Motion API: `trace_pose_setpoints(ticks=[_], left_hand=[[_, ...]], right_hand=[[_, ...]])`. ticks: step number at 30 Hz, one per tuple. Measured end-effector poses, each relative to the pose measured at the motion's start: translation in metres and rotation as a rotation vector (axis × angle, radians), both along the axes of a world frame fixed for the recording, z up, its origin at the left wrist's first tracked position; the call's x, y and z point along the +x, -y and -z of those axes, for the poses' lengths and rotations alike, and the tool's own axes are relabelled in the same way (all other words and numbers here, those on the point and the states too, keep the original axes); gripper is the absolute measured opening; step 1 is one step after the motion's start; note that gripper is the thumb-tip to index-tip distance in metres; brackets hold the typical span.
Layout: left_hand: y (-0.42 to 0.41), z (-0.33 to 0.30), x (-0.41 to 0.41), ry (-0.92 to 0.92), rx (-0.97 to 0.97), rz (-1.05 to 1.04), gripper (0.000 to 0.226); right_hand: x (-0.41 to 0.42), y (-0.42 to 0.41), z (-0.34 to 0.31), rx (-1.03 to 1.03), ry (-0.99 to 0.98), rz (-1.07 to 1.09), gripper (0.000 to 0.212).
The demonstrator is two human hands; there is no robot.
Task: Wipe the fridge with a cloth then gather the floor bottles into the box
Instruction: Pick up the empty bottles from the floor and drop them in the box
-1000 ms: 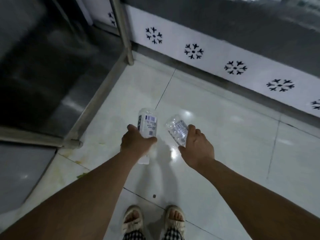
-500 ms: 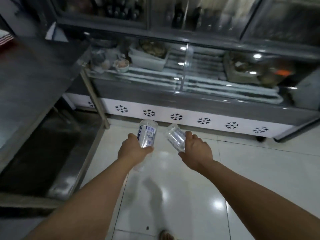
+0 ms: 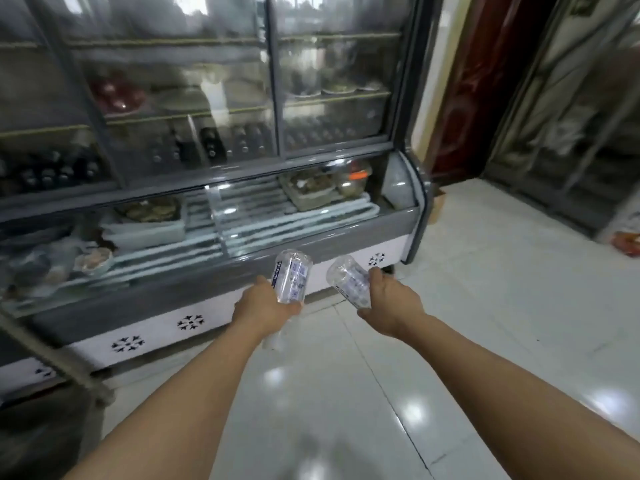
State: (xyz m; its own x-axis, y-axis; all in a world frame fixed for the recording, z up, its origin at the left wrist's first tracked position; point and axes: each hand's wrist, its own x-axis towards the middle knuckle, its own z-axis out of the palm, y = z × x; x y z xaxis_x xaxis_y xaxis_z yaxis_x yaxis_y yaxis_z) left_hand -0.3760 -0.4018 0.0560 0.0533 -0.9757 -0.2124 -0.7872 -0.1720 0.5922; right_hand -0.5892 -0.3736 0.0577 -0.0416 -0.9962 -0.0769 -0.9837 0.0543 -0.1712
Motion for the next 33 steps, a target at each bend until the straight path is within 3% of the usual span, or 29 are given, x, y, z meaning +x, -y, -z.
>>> trace_pose_setpoints(ticks=[10, 19, 26, 33], left_hand=[[0.03, -0.037, -0.228, -0.005, -0.06, 0.275, 0.058], [0.055, -0.052, -0.425, 0.025, -0.113, 0.341, 0.059], [0.113, -0.06, -0.538, 0.07, -0.136, 0.396, 0.058], [0.22, -0.064, -0.648, 0.033, -0.176, 0.459, 0.058]], right_hand=[[-0.215, -0.03, -0.046, -0.04, -0.004, 0.26, 0.062], [-0.403, -0.015, -0.067, -0.039, -0.004, 0.357, 0.053], [-0.505, 0.041, -0.067, -0.067, 0.002, 0.382, 0.051], [-0.609, 0.139, -0.069, -0.086, -0.025, 0.408, 0.05]])
